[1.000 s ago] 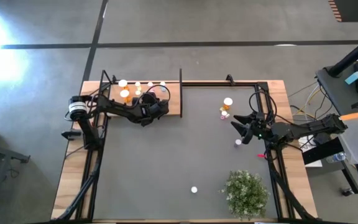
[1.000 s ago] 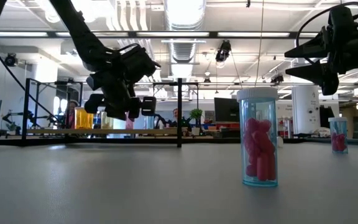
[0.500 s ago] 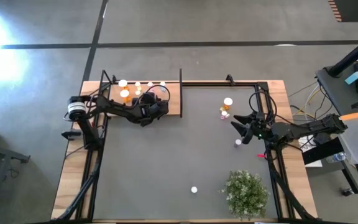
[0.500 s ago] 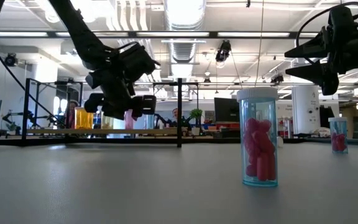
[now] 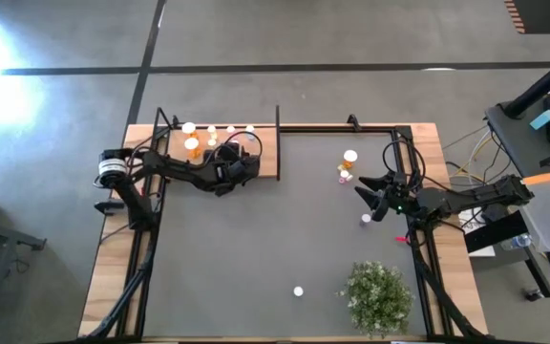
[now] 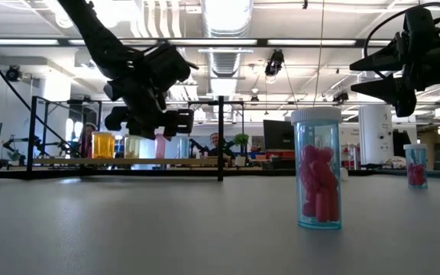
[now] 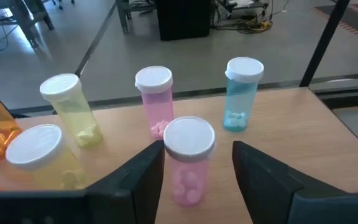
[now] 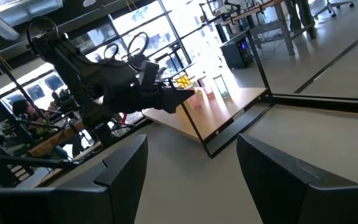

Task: Pick and place medicine bottles onto shelf by color
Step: Put the bottom pink pill bottle on the shelf aligned with the other pink pill bottle, then move the top blue pill bottle to the middle of the table

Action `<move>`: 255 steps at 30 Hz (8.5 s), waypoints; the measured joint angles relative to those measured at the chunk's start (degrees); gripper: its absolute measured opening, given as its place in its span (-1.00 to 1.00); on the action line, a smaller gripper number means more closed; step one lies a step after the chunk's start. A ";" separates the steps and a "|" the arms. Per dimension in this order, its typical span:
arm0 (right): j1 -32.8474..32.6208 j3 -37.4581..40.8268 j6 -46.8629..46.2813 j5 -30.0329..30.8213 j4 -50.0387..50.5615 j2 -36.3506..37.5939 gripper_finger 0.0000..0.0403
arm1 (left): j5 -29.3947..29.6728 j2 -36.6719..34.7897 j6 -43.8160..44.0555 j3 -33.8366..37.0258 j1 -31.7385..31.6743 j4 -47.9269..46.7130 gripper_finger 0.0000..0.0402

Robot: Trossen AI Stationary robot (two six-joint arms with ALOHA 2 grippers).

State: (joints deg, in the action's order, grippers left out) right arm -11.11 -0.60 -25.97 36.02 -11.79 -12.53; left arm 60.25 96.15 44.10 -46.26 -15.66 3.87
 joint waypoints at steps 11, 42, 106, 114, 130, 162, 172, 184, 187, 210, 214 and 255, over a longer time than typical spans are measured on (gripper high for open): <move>0.00 0.00 0.02 0.02 0.03 0.03 0.18 | 0.83 -2.67 -1.53 0.47 0.19 -0.45 -0.14; 0.00 0.00 0.01 0.02 0.00 0.02 0.18 | -16.38 -4.55 -0.93 0.76 3.13 0.17 -0.14; 0.00 0.00 0.00 0.02 -0.02 0.00 0.18 | -9.11 -9.43 -1.11 1.40 21.47 -0.92 -0.14; 0.01 0.00 0.00 0.02 -0.01 0.00 0.18 | -1.24 -19.89 -1.10 1.31 32.85 -15.46 -0.14; 0.01 0.00 0.02 0.02 0.00 0.00 0.18 | -0.14 -45.04 -1.03 1.51 41.05 -39.79 -0.14; 0.02 0.00 0.02 0.02 0.00 0.00 0.18 | -0.13 -44.97 -19.31 17.73 41.07 -11.97 -0.14; 0.02 0.00 0.00 0.02 -0.02 0.00 0.18 | -21.96 -45.48 -56.58 27.03 38.77 17.85 -0.14; 0.00 0.00 0.02 0.02 0.02 0.00 0.18 | -21.69 -64.95 -64.22 37.18 35.70 19.23 -0.14; 0.00 0.00 0.02 0.02 -0.01 0.00 0.18 | -20.33 -68.75 -66.01 39.31 35.50 19.14 -0.14; 0.00 0.00 0.02 0.02 -0.02 0.00 0.18 | -13.85 -75.31 -54.84 45.81 35.50 18.15 -0.14; 0.02 0.00 0.00 0.02 0.00 0.00 0.18 | -13.86 -75.01 -54.94 45.83 35.50 18.12 -0.14; 0.17 0.00 20.93 4.64 -20.08 -0.28 0.18 | -59.13 -67.51 -59.46 46.01 35.69 15.29 -0.14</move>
State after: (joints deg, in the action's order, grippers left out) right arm -10.94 -0.60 -5.04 40.66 -31.87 -12.82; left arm 1.12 28.64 -15.35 -0.25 20.03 19.17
